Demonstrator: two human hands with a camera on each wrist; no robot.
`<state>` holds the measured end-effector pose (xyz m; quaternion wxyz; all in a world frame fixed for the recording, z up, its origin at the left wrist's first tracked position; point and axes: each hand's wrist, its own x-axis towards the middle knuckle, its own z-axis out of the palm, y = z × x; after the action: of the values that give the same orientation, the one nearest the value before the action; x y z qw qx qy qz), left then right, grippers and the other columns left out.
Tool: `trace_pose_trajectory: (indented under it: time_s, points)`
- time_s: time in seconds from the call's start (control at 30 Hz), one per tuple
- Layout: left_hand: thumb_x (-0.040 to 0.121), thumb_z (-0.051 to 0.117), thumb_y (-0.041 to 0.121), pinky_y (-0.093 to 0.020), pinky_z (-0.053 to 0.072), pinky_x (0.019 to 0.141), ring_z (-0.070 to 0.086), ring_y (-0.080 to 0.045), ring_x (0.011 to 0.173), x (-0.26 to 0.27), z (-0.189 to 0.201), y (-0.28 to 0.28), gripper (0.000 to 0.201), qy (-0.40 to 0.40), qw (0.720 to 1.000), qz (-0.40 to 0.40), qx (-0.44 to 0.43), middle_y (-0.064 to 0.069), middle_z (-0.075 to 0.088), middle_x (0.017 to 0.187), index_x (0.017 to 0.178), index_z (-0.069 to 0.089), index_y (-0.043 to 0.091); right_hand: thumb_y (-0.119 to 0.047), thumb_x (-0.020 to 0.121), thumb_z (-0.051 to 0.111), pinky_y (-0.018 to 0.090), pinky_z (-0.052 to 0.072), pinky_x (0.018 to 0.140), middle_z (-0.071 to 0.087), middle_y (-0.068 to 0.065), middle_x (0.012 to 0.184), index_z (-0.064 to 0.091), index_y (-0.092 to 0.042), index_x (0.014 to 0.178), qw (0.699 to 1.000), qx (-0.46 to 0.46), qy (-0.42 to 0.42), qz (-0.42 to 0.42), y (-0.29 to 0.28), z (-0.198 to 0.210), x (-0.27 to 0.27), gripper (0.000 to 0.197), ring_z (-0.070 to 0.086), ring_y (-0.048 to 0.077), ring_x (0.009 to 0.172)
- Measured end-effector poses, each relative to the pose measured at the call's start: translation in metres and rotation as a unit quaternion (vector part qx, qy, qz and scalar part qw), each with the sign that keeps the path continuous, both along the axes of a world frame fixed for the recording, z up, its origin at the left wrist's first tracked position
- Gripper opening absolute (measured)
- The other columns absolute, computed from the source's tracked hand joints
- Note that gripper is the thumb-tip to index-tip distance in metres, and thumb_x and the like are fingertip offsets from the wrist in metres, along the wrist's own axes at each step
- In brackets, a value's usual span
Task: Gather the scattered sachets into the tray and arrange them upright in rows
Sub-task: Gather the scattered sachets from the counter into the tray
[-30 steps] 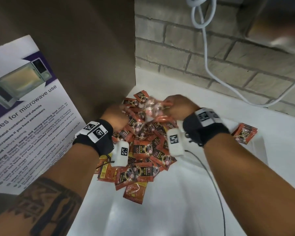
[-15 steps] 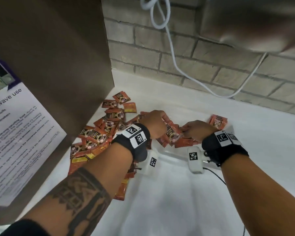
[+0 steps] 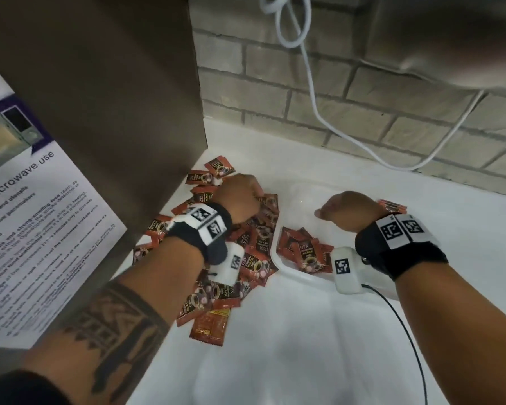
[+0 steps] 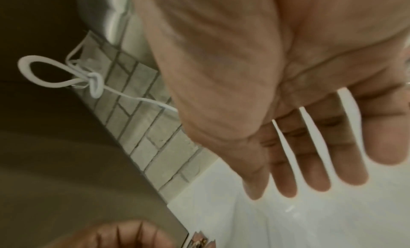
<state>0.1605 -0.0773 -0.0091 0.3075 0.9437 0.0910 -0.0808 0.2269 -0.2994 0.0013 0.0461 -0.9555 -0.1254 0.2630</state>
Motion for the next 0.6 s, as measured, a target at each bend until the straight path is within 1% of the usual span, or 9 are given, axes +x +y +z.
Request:
trace_pose_trajectory:
  time_s: [0.07, 0.13, 0.23, 0.3, 0.37, 0.47, 0.53, 0.57, 0.6]
  points:
    - [0.091, 0.060, 0.006, -0.032, 0.051, 0.094, 0.061, -0.025, 0.116, 0.003, -0.003, 0.035, 0.033, 0.032, 0.997, 0.028, 0.061, -0.006, 0.064, 0.130, 0.122, 0.067, 0.014, -0.032, 0.098, 0.059, 0.029, 0.044, 0.088, 0.068, 0.012, 0.119, 0.070, -0.009, 0.116, 0.997, 0.071, -0.020, -0.002, 0.013, 0.008, 0.002, 0.031, 0.062, 0.029, 0.114]
    - [0.091, 0.064, 0.014, -0.036, 0.053, 0.093, 0.062, -0.031, 0.115, 0.006, -0.013, 0.063, 0.039, 0.081, 0.987, 0.035, 0.136, -0.013, 0.063, 0.130, 0.129, 0.062, 0.008, -0.028, 0.093, 0.066, 0.026, 0.043, 0.085, 0.069, 0.006, 0.114, 0.072, -0.014, 0.109, 0.994, 0.101, -0.024, 0.020, 0.033, 0.013, 0.006, 0.022, 0.062, 0.025, 0.112]
    - [0.083, 0.074, 0.037, -0.042, 0.052, 0.097, 0.057, -0.032, 0.121, 0.011, -0.036, 0.092, 0.072, 0.119, 0.981, 0.074, 0.137, -0.012, 0.053, 0.142, 0.146, 0.044, 0.017, -0.026, 0.091, 0.070, 0.025, 0.043, 0.087, 0.068, 0.001, 0.113, 0.074, -0.013, 0.108, 0.994, 0.070, -0.022, 0.083, 0.073, 0.010, 0.016, 0.022, 0.061, 0.020, 0.109]
    - [0.080, 0.075, 0.047, -0.043, 0.050, 0.101, 0.053, -0.032, 0.126, 0.016, -0.051, 0.101, 0.083, 0.122, 0.982, 0.078, 0.121, -0.010, 0.048, 0.148, 0.150, 0.037, 0.023, -0.021, 0.087, 0.073, 0.028, 0.050, 0.089, 0.070, 0.004, 0.114, 0.073, -0.011, 0.110, 0.993, 0.021, -0.024, 0.117, 0.100, -0.003, 0.025, 0.026, 0.063, 0.022, 0.107]
    - [0.080, 0.073, 0.054, -0.043, 0.048, 0.104, 0.052, -0.032, 0.129, 0.017, -0.056, 0.101, 0.083, 0.115, 0.984, 0.086, 0.108, -0.009, 0.047, 0.149, 0.150, 0.038, 0.024, -0.018, 0.078, 0.074, 0.033, 0.054, 0.088, 0.067, 0.003, 0.117, 0.067, -0.015, 0.117, 0.989, -0.044, -0.025, 0.139, 0.120, -0.019, 0.035, 0.040, 0.064, 0.023, 0.105]
    - [0.080, 0.075, 0.056, -0.043, 0.047, 0.106, 0.053, -0.031, 0.129, 0.018, -0.060, 0.100, 0.080, 0.090, 0.987, 0.101, 0.091, -0.009, 0.051, 0.147, 0.144, 0.046, 0.019, -0.030, 0.059, 0.077, 0.037, 0.057, 0.083, 0.066, -0.007, 0.114, 0.059, -0.026, 0.122, 0.973, -0.121, -0.039, 0.191, 0.134, -0.048, 0.054, 0.065, 0.065, 0.021, 0.096]
    - [0.082, 0.077, 0.052, -0.040, 0.047, 0.104, 0.055, -0.032, 0.127, 0.021, -0.064, 0.100, 0.074, 0.092, 0.986, 0.103, 0.096, -0.011, 0.055, 0.142, 0.139, 0.051, 0.013, -0.030, 0.055, 0.079, 0.038, 0.059, 0.076, 0.068, -0.007, 0.097, 0.061, -0.025, 0.115, 0.962, -0.179, -0.022, 0.203, 0.140, -0.066, 0.065, 0.063, 0.067, 0.020, 0.083]
    - [0.083, 0.078, 0.048, -0.040, 0.048, 0.103, 0.055, -0.032, 0.126, 0.021, -0.064, 0.099, 0.071, 0.093, 0.985, 0.105, 0.097, -0.012, 0.056, 0.141, 0.138, 0.053, 0.010, -0.030, 0.053, 0.080, 0.038, 0.059, 0.075, 0.067, -0.006, 0.093, 0.062, -0.025, 0.112, 0.959, -0.196, -0.018, 0.204, 0.142, -0.076, 0.071, 0.062, 0.066, 0.020, 0.080]
    - [0.084, 0.078, 0.042, -0.039, 0.048, 0.102, 0.056, -0.032, 0.125, 0.021, -0.064, 0.100, 0.067, 0.091, 0.985, 0.106, 0.099, -0.013, 0.057, 0.139, 0.137, 0.054, 0.009, -0.032, 0.050, 0.080, 0.038, 0.058, 0.076, 0.067, -0.006, 0.096, 0.062, -0.024, 0.115, 0.956, -0.210, -0.017, 0.206, 0.142, -0.083, 0.073, 0.068, 0.066, 0.021, 0.083]
